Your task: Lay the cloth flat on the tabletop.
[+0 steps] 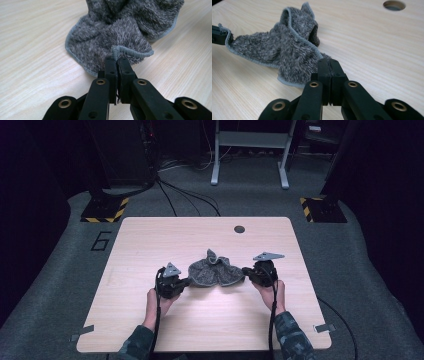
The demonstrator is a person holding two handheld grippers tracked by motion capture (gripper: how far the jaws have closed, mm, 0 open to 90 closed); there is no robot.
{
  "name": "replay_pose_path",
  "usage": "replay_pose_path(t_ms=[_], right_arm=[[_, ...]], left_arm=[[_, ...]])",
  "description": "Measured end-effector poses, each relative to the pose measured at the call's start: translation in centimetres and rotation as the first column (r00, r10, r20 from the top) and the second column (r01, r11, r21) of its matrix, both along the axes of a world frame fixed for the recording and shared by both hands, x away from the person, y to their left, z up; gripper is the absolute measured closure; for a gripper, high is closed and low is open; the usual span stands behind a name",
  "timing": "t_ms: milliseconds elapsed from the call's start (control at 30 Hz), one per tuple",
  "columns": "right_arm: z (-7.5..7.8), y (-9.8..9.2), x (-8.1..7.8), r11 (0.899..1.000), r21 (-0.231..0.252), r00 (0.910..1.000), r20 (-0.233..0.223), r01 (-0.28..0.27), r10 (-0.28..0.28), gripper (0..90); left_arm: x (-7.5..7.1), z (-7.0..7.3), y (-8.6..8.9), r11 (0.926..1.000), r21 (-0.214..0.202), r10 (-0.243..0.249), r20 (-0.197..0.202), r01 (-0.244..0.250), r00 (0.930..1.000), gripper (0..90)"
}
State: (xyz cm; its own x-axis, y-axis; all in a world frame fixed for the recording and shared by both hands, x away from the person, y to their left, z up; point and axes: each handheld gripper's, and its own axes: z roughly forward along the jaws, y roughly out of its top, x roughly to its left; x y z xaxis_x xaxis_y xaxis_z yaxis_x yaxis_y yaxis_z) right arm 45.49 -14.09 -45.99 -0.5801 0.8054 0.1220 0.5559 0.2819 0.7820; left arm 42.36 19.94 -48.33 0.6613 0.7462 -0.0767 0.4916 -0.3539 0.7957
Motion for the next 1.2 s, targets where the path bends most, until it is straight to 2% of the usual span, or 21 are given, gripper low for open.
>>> replay_pose_path(t_ms=[100, 367, 433, 567, 700, 800, 867, 900, 967, 1067, 1133, 1200], right_arm=[[0.6, -0.3, -0.2, 1.0, 0.0, 0.9997, 0.025, 0.005, -0.005, 89.4], [1.8, -1.5, -0.2, 0.999, 0.013, 0.9981, 0.054, 0.031, -0.031, 89.5], [2.0, -1.8, -0.3, 0.999, 0.012, 0.997, 0.064, 0.041, -0.042, 89.5], [2.4, -2.5, -0.3, 0.998, 0.015, 0.9961, 0.066, 0.058, -0.059, 89.5], [2.4, -2.9, -0.2, 0.997, -0.002, 0.9954, 0.063, 0.072, -0.072, 89.5], [2.3, -3.4, -0.2, 0.997, -0.013, 0.9946, 0.065, 0.081, -0.08, 89.4], [2.3, -3.6, 0.0, 0.996, -0.023, 0.9945, 0.06, 0.088, -0.086, 89.4], [2.3, -3.7, 0.2, 0.996, -0.024, 0.9949, 0.055, 0.087, -0.085, 89.4], [2.1, -3.5, 0.5, 0.996, -0.034, 0.9957, 0.046, 0.082, -0.08, 89.3], [1.7, -3.2, 0.9, 0.996, -0.046, 0.9966, 0.034, 0.076, -0.075, 89.3], [1.4, -3.1, 1.0, 0.996, -0.048, 0.9969, 0.03, 0.074, -0.073, 89.3], [1.3, -3.0, 1.1, 0.996, -0.041, 0.9967, 0.022, 0.079, -0.078, 89.3]], left_arm=[[-0.2, 0.7, 0.4, 1.0, -0.005, 0.005, 0.013, -0.005, 0.9999, 87.6], [-0.3, 1.8, 1.6, 0.9992, -0.033, 0.024, 0.039, -0.023, 0.999, 87.6], [-0.4, 1.9, 1.8, 0.9984, -0.05, 0.027, 0.034, -0.025, 0.9991, 87.6], [-0.9, 2.0, 2.2, 0.9987, -0.049, 0.011, 0.026, -0.01, 0.9996, 87.6], [-1.6, 1.4, 2.7, 0.9998, -0.021, 0.0, 0.01, 0.0, 1.0, 87.6], [-2.1, 0.9, 3.3, 0.9997, -0.026, -0.006, -0.015, 0.005, 0.9999, 87.6], [-2.6, 0.6, 3.7, 0.9988, -0.043, -0.025, -0.036, 0.024, 0.999, 87.5], [-2.8, 0.5, 3.7, 0.9986, -0.037, -0.039, -0.045, 0.037, 0.9982, 87.3], [-3.4, 0.1, 3.6, 0.9963, -0.042, -0.079, -0.086, 0.075, 0.9932, 86.1], [-4.0, 0.1, 3.9, 0.995, -0.043, -0.096, -0.15, 0.09, 0.9841, 60.0], [-4.0, 0.7, 4.4, 0.9961, -0.062, -0.071, -0.15, 0.063, 0.9861, 46.5], [-3.4, 1.7, 4.9, 0.9955, -0.089, -0.045, -0.144, 0.032, 0.9886, 38.2]])
